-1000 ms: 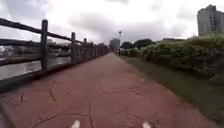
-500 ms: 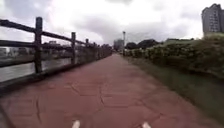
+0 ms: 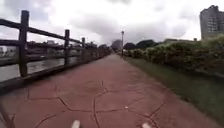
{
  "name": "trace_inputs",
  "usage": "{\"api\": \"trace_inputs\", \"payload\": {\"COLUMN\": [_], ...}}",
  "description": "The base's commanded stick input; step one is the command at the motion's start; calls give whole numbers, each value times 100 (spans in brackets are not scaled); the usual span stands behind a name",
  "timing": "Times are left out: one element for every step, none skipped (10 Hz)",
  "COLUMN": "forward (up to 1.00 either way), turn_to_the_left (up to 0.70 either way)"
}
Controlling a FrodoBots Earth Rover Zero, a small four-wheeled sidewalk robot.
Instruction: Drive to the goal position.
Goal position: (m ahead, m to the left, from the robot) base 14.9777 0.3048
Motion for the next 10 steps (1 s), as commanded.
{"api": "trace_inputs", "payload": {"forward": [85,85,85,85,85,85,85,85,85,85], "turn_to_the_left": [10,10,10,10,10,10,7,-10,-24,-24]}}
